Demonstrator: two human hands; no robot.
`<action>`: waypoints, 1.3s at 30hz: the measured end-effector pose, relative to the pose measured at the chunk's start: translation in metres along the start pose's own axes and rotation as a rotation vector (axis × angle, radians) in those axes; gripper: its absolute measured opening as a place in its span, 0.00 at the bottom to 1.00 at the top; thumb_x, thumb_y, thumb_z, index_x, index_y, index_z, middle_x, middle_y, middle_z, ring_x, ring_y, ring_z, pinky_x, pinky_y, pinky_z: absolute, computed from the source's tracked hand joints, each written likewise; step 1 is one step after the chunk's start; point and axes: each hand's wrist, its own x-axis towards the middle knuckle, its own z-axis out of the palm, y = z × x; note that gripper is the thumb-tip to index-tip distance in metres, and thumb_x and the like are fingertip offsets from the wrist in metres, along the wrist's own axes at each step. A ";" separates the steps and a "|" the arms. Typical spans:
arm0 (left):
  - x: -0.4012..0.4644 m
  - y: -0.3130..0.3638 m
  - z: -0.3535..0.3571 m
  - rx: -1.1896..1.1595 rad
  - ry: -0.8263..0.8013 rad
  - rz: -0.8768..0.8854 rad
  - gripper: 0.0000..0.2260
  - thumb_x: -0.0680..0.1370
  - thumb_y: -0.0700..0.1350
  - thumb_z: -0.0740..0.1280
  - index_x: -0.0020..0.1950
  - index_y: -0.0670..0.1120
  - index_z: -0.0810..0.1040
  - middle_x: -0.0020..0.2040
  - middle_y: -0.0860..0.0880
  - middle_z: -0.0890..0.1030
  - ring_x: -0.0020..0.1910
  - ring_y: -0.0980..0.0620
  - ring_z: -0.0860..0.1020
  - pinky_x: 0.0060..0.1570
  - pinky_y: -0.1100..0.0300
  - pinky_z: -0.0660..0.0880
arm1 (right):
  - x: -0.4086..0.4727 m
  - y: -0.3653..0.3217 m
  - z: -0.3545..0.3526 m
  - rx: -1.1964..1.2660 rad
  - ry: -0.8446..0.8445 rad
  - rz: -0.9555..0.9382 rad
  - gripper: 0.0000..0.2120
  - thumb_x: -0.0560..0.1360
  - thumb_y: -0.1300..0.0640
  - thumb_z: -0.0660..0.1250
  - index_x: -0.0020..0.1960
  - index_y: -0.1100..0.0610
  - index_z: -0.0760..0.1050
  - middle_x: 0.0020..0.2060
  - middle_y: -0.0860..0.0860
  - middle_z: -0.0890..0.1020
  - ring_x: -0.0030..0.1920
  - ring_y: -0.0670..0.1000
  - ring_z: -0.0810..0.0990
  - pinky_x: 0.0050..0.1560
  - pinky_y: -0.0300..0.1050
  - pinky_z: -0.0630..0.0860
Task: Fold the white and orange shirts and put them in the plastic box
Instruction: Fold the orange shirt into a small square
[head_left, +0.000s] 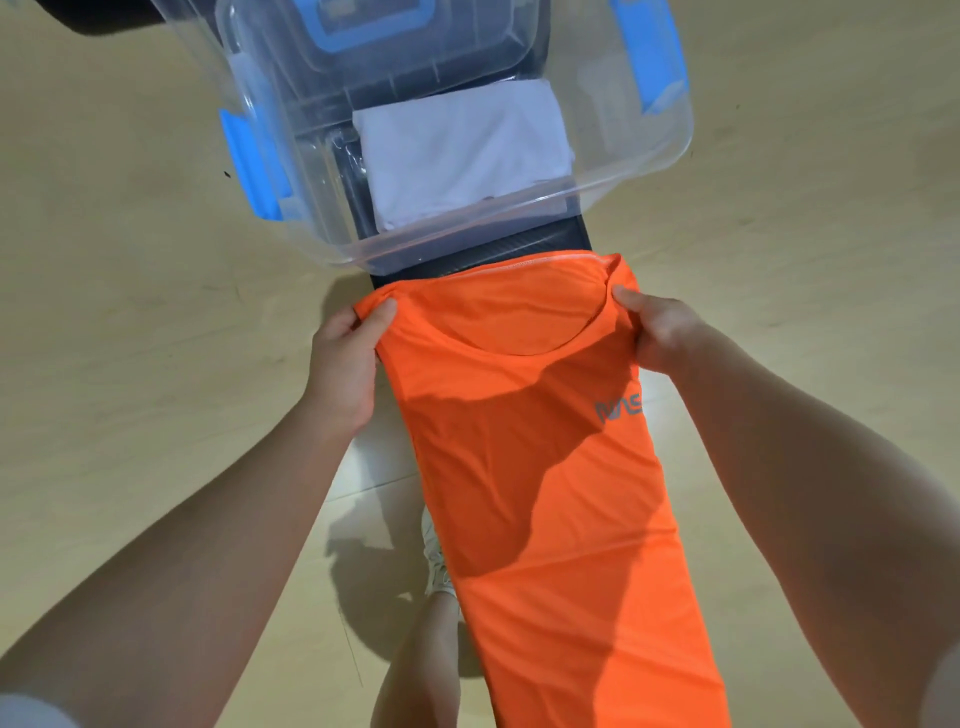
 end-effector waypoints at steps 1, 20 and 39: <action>-0.002 0.001 0.002 -0.054 -0.014 -0.016 0.07 0.78 0.38 0.63 0.42 0.46 0.77 0.32 0.55 0.83 0.35 0.60 0.79 0.44 0.65 0.77 | -0.003 -0.003 -0.001 0.031 -0.039 -0.017 0.05 0.74 0.59 0.66 0.47 0.61 0.78 0.33 0.53 0.83 0.36 0.51 0.81 0.33 0.44 0.80; -0.041 0.070 -0.032 -0.083 -0.158 -0.093 0.07 0.80 0.43 0.59 0.51 0.49 0.76 0.38 0.56 0.84 0.38 0.60 0.81 0.46 0.65 0.77 | -0.122 -0.088 -0.007 -0.128 0.086 -0.558 0.09 0.75 0.67 0.63 0.40 0.57 0.76 0.21 0.37 0.78 0.25 0.34 0.76 0.33 0.29 0.74; -0.271 -0.053 -0.022 0.041 -0.032 0.061 0.10 0.77 0.36 0.60 0.38 0.47 0.73 0.26 0.56 0.80 0.26 0.58 0.76 0.31 0.61 0.71 | -0.244 0.126 -0.185 -0.131 -0.053 -0.350 0.16 0.78 0.56 0.51 0.33 0.55 0.67 0.26 0.51 0.76 0.20 0.46 0.77 0.31 0.39 0.70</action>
